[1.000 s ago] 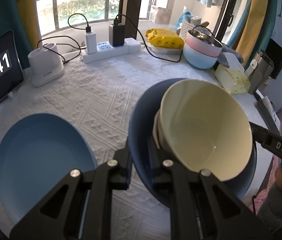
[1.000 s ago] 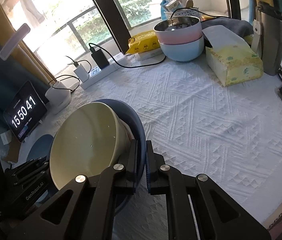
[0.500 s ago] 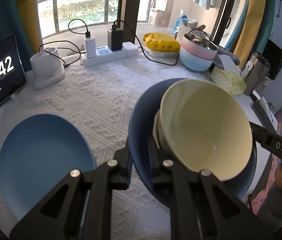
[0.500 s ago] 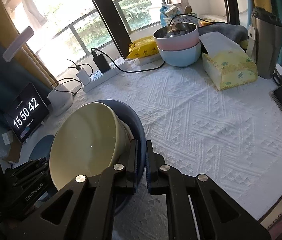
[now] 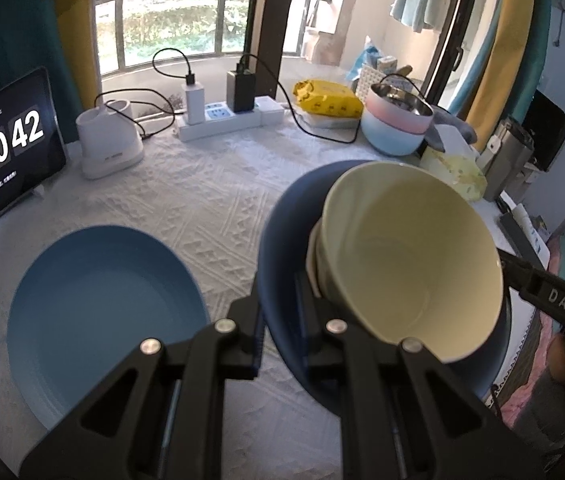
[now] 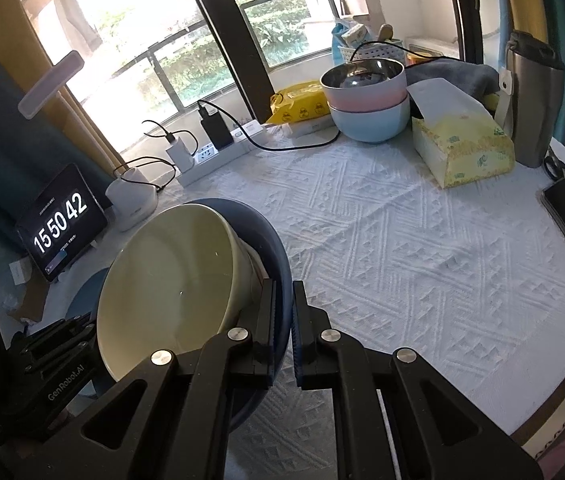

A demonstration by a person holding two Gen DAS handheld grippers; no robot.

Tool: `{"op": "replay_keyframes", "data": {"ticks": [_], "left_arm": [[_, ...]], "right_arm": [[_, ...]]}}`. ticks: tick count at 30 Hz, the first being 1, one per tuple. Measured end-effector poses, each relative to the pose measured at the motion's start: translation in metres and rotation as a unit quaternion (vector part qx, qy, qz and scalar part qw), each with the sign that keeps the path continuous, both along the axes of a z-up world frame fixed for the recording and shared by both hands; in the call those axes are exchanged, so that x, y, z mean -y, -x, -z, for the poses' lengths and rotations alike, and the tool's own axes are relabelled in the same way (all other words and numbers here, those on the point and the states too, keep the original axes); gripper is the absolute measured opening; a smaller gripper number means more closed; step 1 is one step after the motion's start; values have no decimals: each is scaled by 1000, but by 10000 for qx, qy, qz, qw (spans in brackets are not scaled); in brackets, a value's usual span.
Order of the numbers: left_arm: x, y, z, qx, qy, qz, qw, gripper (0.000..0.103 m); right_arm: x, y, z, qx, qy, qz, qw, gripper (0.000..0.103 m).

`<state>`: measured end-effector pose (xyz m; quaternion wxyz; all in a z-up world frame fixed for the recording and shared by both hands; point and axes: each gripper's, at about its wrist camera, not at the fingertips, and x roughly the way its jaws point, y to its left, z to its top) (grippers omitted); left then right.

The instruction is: Organize plates and bowls

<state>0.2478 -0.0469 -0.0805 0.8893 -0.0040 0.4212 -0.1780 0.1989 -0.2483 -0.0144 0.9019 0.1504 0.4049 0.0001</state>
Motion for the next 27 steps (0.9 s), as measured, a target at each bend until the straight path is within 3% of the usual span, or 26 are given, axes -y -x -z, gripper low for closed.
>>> {"op": "replay_keyframes", "data": {"ticks": [27], "left_arm": [[-50, 20, -13, 220, 184, -396, 9988, 11]], "right_arm": [[-47, 1, -13, 107, 187, -405, 9989, 9]]}}
